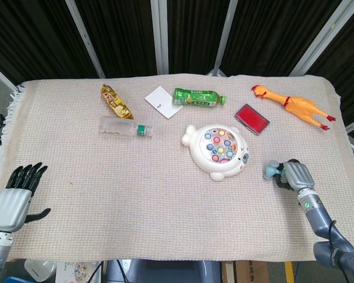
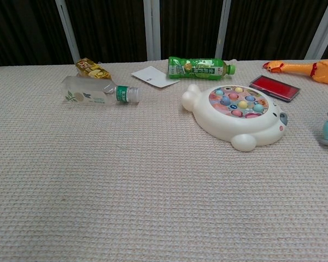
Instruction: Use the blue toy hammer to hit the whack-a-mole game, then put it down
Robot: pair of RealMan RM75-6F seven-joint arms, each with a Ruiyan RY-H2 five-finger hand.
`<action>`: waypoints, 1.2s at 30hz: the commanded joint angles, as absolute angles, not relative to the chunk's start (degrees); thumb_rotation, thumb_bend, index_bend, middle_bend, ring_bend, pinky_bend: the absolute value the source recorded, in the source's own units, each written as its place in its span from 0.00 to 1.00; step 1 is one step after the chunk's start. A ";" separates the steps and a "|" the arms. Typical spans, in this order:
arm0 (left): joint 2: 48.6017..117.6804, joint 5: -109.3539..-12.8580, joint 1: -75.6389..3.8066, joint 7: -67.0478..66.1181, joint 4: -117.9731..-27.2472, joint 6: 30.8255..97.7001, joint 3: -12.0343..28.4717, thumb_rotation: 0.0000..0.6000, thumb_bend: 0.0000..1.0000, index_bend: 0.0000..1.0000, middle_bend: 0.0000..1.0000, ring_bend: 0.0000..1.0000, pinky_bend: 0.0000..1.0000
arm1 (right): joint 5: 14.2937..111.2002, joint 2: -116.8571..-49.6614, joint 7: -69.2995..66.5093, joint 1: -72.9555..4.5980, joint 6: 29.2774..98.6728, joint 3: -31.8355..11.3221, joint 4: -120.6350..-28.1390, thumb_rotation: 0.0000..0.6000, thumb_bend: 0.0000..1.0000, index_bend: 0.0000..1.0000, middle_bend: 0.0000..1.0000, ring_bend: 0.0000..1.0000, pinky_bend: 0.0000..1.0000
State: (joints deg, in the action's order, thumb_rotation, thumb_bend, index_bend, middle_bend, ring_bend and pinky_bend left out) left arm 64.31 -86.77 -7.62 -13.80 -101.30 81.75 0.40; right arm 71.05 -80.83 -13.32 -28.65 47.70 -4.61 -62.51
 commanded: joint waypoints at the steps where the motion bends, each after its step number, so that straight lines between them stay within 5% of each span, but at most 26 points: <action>1: 64.34 -86.73 -7.62 -13.64 -101.19 81.73 0.41 1.00 0.03 0.00 0.00 0.00 0.00 | 71.23 -80.81 -13.45 -28.46 48.02 -4.79 -62.67 1.00 0.17 0.62 0.55 0.30 0.17; 36: 64.50 -86.51 -7.52 -12.59 -100.37 81.66 0.41 1.00 0.03 0.00 0.00 0.00 0.00 | 69.46 -81.37 -11.38 -29.70 47.45 -8.35 -63.61 1.00 0.07 0.51 0.49 0.25 0.12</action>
